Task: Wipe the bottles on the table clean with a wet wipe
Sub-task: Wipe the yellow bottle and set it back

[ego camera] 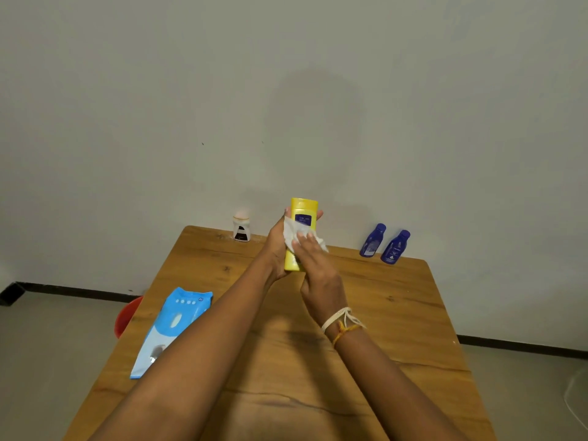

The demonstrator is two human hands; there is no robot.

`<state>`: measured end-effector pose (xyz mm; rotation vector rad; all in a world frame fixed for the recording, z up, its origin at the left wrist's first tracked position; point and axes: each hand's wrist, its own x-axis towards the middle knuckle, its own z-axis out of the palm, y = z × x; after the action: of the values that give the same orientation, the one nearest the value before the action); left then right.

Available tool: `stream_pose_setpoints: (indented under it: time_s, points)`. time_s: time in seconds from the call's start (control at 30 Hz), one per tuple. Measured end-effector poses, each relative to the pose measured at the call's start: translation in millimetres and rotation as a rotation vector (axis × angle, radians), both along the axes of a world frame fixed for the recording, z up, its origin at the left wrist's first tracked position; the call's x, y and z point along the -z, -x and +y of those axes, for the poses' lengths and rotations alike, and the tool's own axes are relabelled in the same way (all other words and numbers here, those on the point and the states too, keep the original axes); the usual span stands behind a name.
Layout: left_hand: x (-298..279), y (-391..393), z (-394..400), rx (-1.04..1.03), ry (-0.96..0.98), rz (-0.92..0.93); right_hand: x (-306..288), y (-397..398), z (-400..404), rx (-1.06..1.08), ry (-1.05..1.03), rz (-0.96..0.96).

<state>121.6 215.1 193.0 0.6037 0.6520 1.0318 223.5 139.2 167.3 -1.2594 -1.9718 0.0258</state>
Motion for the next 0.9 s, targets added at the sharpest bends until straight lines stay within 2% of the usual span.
stream_pose_setpoints:
  time_s: [0.13, 0.27, 0.33, 0.43, 0.57, 0.73, 0.8, 0.9]
  points:
    - [10, 7, 10, -0.033, -0.019, 0.048, 10, -6, -19, -0.039, -0.02, -0.027]
    - [17, 2, 10, 0.003, 0.024, 0.032, -17, -8, 4, 0.088, -0.031, 0.282]
    - [17, -2, 10, -0.017, 0.02, 0.039, -34, -10, 26, 0.16, -0.048, 0.351]
    - [11, -5, 8, -0.004, 0.018, 0.072, -44, -7, 51, 0.154, 0.006, 0.257]
    - [0, -2, 14, 0.037, 0.01, 0.041, -23, 1, 42, 0.067, 0.027, 0.048]
    - [4, 13, 28, -0.015, 0.036, 0.027, 11, 2, 5, -0.003, 0.022, 0.016]
    - [7, 16, 30, -0.01, 0.067, 0.042, 15, 3, -7, -0.003, 0.059, 0.117]
    - [9, 16, 28, -0.014, 0.084, 0.079, 5, 4, -8, 0.077, 0.109, 0.448]
